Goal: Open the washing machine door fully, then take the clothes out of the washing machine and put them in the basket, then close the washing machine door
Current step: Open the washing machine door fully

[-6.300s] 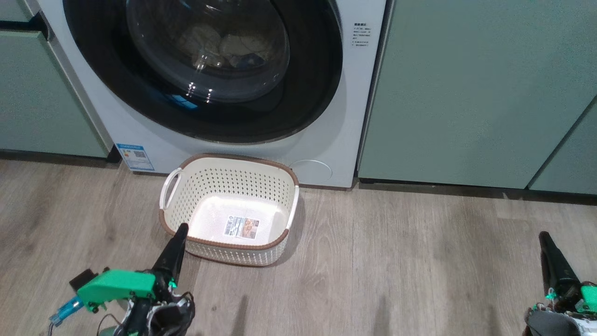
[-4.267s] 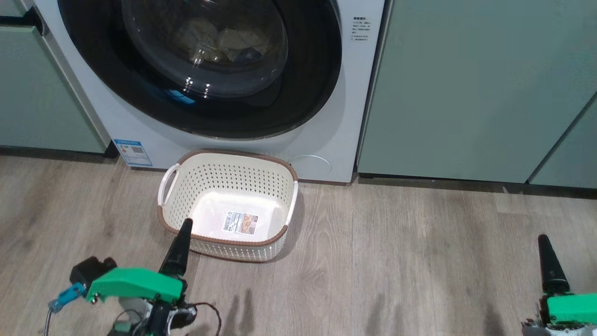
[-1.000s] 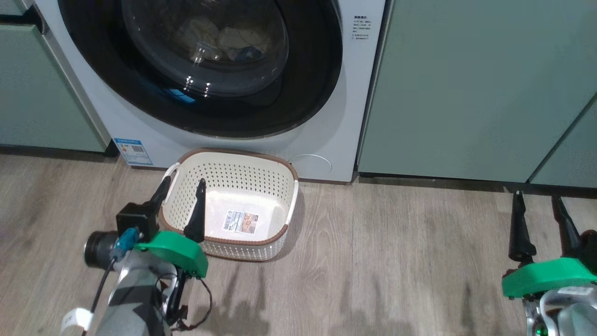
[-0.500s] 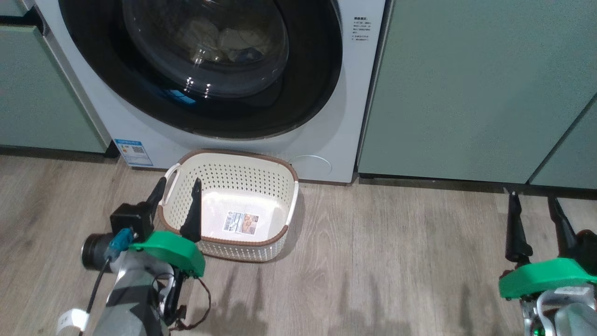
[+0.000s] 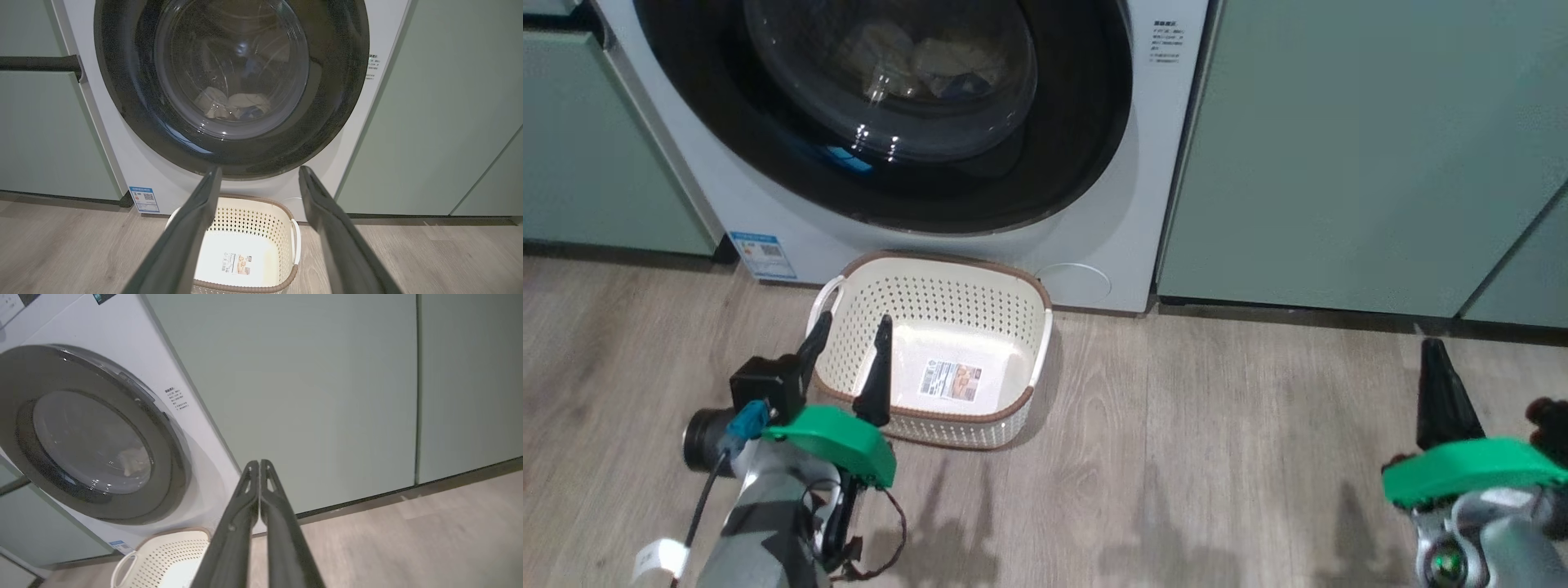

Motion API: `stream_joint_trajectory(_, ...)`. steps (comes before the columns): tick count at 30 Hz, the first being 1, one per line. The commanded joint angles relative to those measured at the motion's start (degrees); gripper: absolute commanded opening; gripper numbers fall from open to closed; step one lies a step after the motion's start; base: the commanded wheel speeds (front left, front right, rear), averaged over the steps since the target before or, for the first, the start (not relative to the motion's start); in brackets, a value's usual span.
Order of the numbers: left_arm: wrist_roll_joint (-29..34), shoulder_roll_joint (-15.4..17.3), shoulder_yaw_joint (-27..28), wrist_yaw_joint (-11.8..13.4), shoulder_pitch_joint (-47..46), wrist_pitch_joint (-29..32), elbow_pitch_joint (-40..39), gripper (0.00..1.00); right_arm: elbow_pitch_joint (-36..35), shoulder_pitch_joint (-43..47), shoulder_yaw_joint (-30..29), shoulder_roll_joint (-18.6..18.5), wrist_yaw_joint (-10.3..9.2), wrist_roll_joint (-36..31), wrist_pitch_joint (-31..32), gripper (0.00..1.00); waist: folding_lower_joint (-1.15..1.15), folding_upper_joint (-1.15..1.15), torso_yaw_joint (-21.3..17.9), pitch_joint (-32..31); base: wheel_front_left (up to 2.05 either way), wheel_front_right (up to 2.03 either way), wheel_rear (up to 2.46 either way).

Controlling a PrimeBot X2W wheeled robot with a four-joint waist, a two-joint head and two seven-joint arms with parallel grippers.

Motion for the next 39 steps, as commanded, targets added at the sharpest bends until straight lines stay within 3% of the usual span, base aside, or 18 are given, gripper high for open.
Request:
stream_joint_trajectory(1,-0.46,0.98,1.25,0.29,-3.07,-0.36,-2.09,1.0,-1.06,-4.12,1.85,-0.8,-0.17,2.61,-0.57,0.0,0.01,0.0,0.28,0.47,0.0,0.0,0.0)
stream_joint_trajectory(7,-1.88,0.98,-0.04,0.76,-3.48,-0.36,-2.48,1.0,2.67,-9.75,3.53,-1.29,-0.17,16.84,-0.57,0.0,0.01,0.0,1.66,2.75,0.0,0.0,0.0)
stream_joint_trajectory(14,-2.78,0.97,-1.66,1.08,-4.91,-0.36,-3.32,1.0,4.71,-17.62,7.7,-7.16,-0.17,36.05,-0.37,0.0,0.01,0.0,3.68,6.83,0.0,0.0,0.0)
stream_joint_trajectory(17,-3.21,0.97,-2.58,1.37,-5.78,-0.36,-3.9,1.0,4.29,-21.54,9.18,-9.46,-0.17,45.26,2.52,0.0,0.01,0.0,4.33,9.15,0.0,0.0,0.0)
stream_joint_trajectory(22,-3.99,0.97,-4.25,1.66,-7.45,-0.36,-4.68,1.0,3.99,-27.77,10.89,-12.81,-0.17,55.13,8.12,0.0,0.01,0.0,5.67,13.24,0.0,0.0,0.0)
stream_joint_trajectory(27,-4.91,0.97,-6.47,1.94,-8.95,-0.36,-5.48,1.0,5.37,-33.8,10.85,-14.64,-0.17,61.09,13.45,0.0,0.01,0.0,7.3,16.86,0.0,0.0,0.0)
stream_joint_trajectory(39,-6.94,0.97,-9.84,2.74,-11.68,-0.36,-6.92,1.0,10.25,-45.72,9.26,-15.58,-0.17,68.44,26.98,0.0,0.01,0.0,11.17,22.53,0.0,0.0,0.0)
